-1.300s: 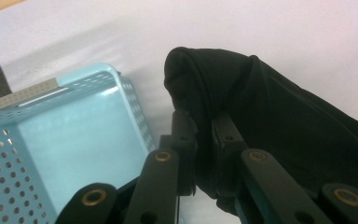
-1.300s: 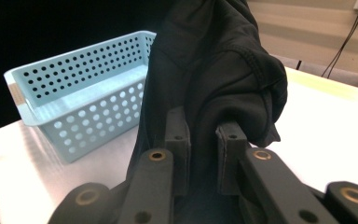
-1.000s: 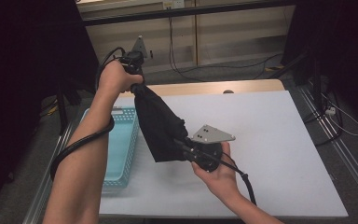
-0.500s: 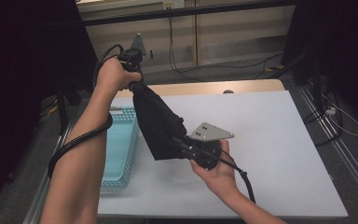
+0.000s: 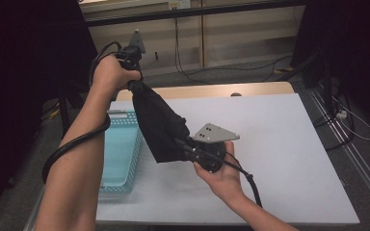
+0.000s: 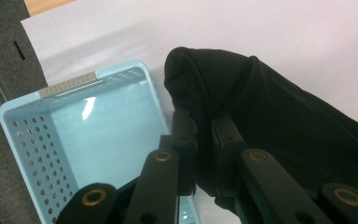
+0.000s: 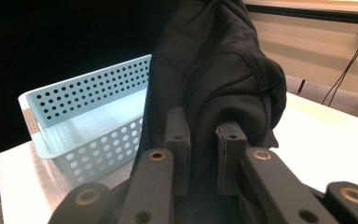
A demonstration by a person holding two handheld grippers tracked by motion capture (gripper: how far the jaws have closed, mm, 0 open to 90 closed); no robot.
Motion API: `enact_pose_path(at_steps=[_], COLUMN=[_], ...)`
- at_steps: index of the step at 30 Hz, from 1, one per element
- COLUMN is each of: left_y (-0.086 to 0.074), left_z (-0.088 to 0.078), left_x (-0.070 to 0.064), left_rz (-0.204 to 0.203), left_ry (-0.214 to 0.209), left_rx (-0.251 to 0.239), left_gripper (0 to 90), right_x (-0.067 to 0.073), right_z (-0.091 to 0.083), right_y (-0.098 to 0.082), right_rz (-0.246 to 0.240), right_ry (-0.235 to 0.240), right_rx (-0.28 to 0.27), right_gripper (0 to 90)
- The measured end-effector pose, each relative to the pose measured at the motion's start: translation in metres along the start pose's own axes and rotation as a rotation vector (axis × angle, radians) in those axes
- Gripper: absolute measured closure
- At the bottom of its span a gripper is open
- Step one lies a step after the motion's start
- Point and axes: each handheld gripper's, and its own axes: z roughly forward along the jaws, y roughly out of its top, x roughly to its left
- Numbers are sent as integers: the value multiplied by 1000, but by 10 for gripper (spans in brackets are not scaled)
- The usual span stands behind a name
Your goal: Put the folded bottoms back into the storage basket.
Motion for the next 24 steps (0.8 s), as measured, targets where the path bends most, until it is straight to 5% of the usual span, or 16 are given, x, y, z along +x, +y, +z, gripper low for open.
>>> enact_pose_path(at_steps=[24], left_y=[-10], left_z=[-20], left_x=[19], left_rz=[-18], left_ry=[11], left_rx=[-1], left_gripper=[825], right_x=[16], right_z=[8], right_y=[16], right_rz=[-11], right_ry=[37], right_rx=[-28], right_gripper=[786])
